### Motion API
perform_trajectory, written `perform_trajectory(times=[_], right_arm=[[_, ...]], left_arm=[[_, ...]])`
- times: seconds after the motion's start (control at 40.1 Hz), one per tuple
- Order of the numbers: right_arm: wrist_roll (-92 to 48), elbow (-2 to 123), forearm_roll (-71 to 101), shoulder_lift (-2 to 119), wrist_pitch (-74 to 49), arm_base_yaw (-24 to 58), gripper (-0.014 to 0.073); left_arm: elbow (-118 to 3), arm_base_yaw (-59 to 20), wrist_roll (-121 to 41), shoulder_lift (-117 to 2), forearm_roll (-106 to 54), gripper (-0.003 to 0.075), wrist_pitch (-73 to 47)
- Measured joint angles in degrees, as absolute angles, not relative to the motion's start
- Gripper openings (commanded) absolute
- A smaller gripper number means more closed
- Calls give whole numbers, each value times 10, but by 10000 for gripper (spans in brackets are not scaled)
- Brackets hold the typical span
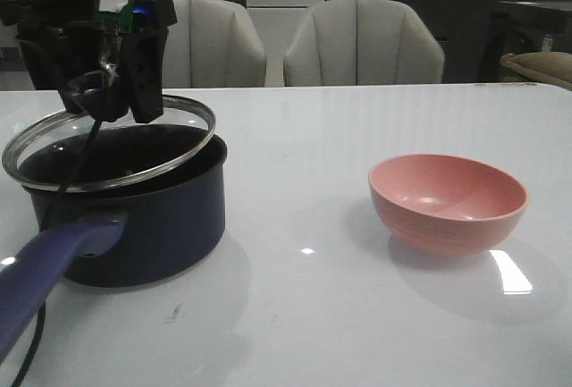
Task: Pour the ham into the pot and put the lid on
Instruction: 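Carry the glass lid over the saucepan and lower it on, then release the lid knob and raise the left gripper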
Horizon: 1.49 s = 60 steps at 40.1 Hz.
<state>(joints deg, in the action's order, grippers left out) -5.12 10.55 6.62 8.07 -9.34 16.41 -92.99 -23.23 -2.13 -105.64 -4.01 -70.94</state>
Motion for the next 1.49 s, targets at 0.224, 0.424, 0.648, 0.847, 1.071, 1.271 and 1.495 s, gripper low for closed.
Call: perform_trajectory(times=[0.224, 0.424, 0.648, 0.847, 1.071, 1.271, 1.495], right_arm=[[-51, 106, 66, 81, -93, 164, 161], [-51, 106, 66, 81, -93, 164, 161], [-51, 106, 66, 81, -93, 164, 161], [-51, 106, 66, 81, -93, 164, 161], [-51, 106, 66, 81, -93, 164, 161], [-51, 106, 66, 81, -93, 164, 161], [-51, 106, 66, 81, -93, 164, 161]], left_arm=[[-930, -236, -25, -1060, -40, 308, -696], [-930, -239, -25, -1070, -40, 308, -695], [-932, -239, -25, -1080, -39, 324, -692], [-932, -239, -25, -1082, -31, 429, -692], [-932, -239, -25, -1083, -29, 578, -685], [-937, -239, -25, -1083, -29, 595, -682], [-998, -239, -25, -1085, -31, 593, -702]])
